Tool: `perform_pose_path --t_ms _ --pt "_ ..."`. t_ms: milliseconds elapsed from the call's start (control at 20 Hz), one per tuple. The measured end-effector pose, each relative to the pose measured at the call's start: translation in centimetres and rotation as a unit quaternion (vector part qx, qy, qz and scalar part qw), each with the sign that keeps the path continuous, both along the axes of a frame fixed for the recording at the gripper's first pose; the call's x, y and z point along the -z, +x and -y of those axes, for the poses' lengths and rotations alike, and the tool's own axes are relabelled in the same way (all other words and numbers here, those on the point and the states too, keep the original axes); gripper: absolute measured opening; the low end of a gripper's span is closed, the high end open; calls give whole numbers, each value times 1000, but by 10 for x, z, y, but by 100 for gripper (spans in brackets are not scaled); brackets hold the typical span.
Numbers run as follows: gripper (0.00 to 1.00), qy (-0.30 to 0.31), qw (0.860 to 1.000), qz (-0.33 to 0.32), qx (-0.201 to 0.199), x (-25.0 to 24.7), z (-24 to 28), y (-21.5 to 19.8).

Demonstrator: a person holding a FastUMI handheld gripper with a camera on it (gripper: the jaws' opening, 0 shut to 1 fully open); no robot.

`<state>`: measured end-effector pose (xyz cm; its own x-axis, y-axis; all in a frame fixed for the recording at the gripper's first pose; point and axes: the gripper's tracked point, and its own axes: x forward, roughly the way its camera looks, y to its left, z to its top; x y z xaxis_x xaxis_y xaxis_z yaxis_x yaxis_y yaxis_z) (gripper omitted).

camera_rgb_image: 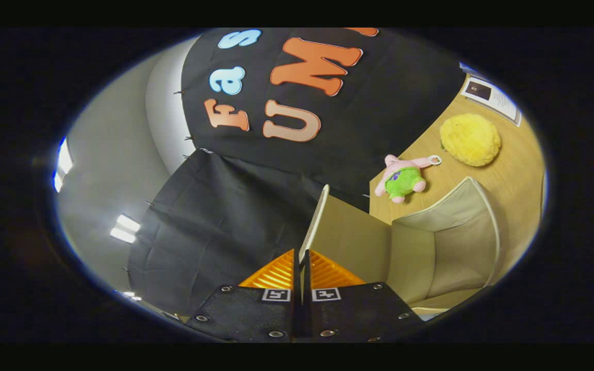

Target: Open the storage box then place both shoes into the box .Put the left shoe in first, then the right shoe, with the right side of both shoes facing outward in a uniform manner.

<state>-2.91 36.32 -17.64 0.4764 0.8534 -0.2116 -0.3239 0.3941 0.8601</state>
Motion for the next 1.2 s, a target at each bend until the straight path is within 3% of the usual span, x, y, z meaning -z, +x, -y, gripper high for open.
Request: perform_pose_path --t_ms 350,700,800,1050,1200 --pt "1 -47 998 19 -37 21 -59 -22" --pt "2 -100 993 26 -61 45 -83 -30" --pt "11 -118 990 30 -73 54 -86 -34" --pt "94 -165 983 52 -67 64 -72 -23" --pt "98 -183 980 67 -46 64 -55 -9"
